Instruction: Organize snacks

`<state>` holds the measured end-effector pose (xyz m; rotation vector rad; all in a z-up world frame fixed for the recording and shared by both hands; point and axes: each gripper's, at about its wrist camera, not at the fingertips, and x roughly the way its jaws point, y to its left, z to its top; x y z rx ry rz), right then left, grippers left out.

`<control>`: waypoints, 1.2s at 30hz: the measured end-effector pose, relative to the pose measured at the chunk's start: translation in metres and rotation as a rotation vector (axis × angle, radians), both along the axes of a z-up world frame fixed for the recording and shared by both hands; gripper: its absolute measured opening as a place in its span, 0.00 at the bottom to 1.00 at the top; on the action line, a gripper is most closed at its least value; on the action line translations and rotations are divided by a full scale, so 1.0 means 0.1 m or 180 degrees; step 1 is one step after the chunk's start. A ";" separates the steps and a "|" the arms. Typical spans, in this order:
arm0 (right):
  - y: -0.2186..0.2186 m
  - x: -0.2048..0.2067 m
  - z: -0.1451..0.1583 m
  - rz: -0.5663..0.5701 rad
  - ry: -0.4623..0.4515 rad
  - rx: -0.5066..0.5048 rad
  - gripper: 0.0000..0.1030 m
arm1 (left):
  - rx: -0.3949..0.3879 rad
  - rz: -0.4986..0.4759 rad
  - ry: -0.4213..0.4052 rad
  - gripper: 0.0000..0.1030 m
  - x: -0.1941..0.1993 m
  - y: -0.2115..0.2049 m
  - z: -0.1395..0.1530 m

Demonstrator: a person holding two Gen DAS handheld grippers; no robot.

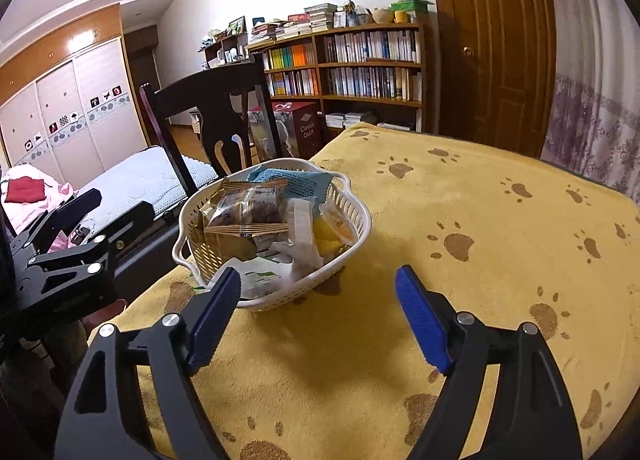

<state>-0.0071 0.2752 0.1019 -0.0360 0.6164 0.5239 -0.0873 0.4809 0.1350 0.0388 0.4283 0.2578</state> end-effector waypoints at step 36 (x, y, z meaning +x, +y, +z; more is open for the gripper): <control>0.26 -0.20 -0.03 -0.0191 -0.0461 -0.0696 0.95 | 0.0162 0.0066 0.0043 0.97 0.00 -0.05 -0.05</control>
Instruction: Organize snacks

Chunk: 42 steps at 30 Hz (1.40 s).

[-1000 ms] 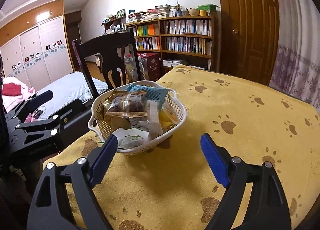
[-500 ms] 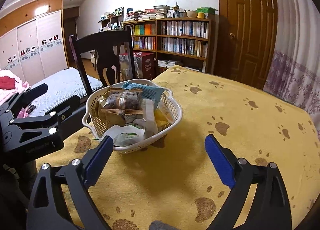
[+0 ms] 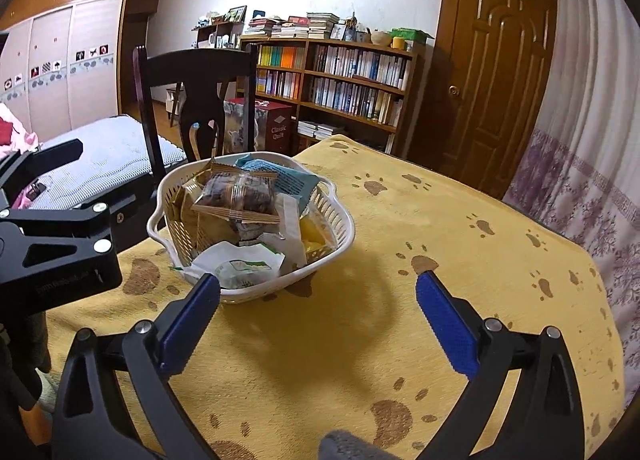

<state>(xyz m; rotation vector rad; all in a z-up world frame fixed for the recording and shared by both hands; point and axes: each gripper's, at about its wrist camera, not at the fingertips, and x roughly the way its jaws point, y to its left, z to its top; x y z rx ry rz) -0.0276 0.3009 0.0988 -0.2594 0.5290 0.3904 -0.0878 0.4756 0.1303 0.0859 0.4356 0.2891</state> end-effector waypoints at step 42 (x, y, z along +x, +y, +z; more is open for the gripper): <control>0.14 -0.05 -0.07 0.0134 0.0035 -0.0090 0.95 | 0.0009 0.0021 0.0044 0.97 0.00 0.08 -0.04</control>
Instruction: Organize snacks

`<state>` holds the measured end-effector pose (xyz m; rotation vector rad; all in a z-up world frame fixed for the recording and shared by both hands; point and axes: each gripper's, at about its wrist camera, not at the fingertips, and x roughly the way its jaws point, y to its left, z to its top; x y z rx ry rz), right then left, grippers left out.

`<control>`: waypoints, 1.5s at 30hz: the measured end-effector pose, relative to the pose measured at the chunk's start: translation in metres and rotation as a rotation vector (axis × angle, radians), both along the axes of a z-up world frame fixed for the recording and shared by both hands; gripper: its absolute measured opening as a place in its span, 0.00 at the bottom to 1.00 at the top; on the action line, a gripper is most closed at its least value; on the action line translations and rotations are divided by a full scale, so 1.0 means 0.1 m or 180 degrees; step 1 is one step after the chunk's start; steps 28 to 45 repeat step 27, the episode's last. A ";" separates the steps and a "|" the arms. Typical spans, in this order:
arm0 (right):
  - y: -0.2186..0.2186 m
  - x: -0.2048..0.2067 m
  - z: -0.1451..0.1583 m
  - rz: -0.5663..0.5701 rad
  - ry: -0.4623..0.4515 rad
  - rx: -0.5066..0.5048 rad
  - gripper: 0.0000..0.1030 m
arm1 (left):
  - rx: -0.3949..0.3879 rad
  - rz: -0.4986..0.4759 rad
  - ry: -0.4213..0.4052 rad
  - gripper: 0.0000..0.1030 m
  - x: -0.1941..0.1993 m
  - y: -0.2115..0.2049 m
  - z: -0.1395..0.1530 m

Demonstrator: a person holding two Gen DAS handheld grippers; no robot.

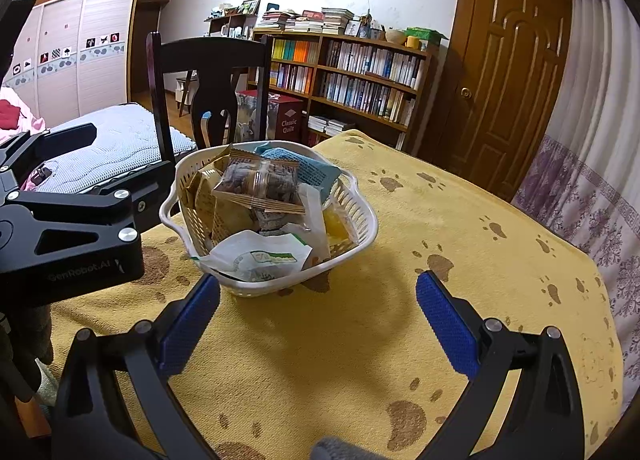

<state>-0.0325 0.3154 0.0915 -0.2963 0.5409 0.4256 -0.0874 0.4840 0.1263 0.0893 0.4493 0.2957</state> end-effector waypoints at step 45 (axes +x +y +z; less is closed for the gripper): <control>-0.60 0.20 -0.09 -0.0346 0.0334 0.0252 0.95 | 0.0216 -0.0192 0.0133 0.97 -0.03 -0.39 -0.05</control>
